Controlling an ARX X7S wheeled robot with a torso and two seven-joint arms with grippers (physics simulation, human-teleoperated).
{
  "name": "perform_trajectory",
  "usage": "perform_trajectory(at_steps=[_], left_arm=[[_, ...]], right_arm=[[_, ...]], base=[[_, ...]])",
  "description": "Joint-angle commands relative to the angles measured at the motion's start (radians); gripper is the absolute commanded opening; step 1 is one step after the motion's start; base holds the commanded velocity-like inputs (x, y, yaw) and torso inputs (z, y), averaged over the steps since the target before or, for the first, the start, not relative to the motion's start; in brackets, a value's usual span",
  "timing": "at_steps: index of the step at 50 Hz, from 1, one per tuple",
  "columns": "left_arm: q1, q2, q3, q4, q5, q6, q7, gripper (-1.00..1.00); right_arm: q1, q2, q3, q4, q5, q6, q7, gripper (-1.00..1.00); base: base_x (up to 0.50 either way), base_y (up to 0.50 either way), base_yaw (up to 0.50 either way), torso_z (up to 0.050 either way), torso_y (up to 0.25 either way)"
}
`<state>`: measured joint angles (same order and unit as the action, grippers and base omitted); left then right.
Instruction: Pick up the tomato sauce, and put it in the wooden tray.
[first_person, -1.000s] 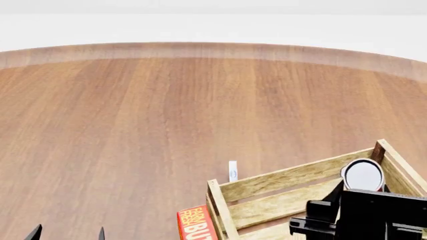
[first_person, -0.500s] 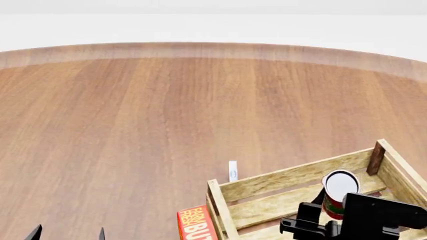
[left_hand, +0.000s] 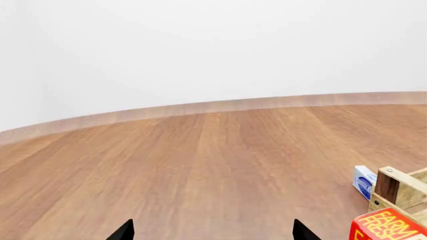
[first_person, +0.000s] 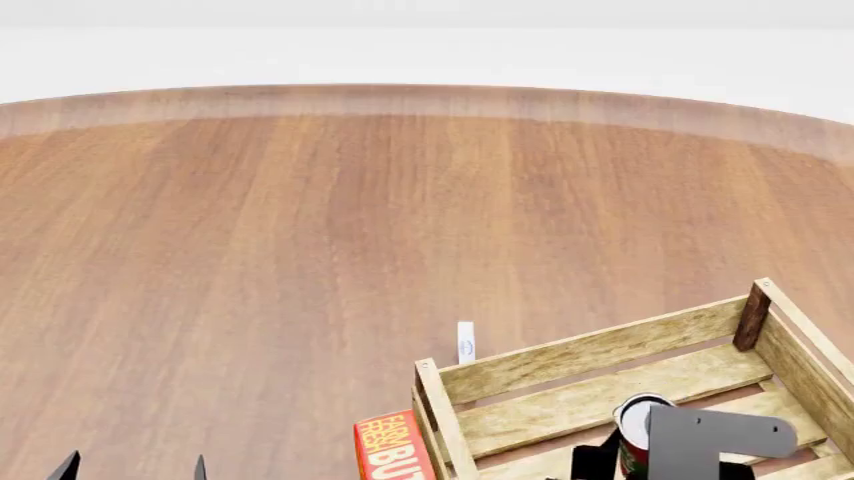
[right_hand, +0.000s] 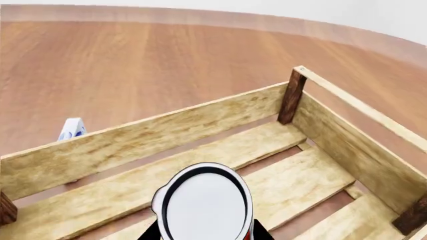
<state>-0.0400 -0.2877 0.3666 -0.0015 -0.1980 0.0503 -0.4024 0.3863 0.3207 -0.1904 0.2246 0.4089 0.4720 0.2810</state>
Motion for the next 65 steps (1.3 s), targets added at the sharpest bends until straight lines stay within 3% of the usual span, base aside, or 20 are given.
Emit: perform_trajectory(at_steps=[1, 65], left_arm=[[0.006, 0.013, -0.024, -0.001, -0.026, 0.018, 0.044, 1.00], [0.003, -0.001, -0.006, 0.003, -0.037, 0.021, 0.026, 1.00]], right_arm=[[0.028, -0.005, 0.000, 0.019, -0.016, 0.122, -0.048, -1.00], [0.029, -0.020, 0.040, 0.095, 0.082, 0.085, -0.131, -1.00]], base=[[0.00, 0.00, 0.00, 0.000, 0.000], [0.00, 0.00, 0.00, 0.000, 0.000]])
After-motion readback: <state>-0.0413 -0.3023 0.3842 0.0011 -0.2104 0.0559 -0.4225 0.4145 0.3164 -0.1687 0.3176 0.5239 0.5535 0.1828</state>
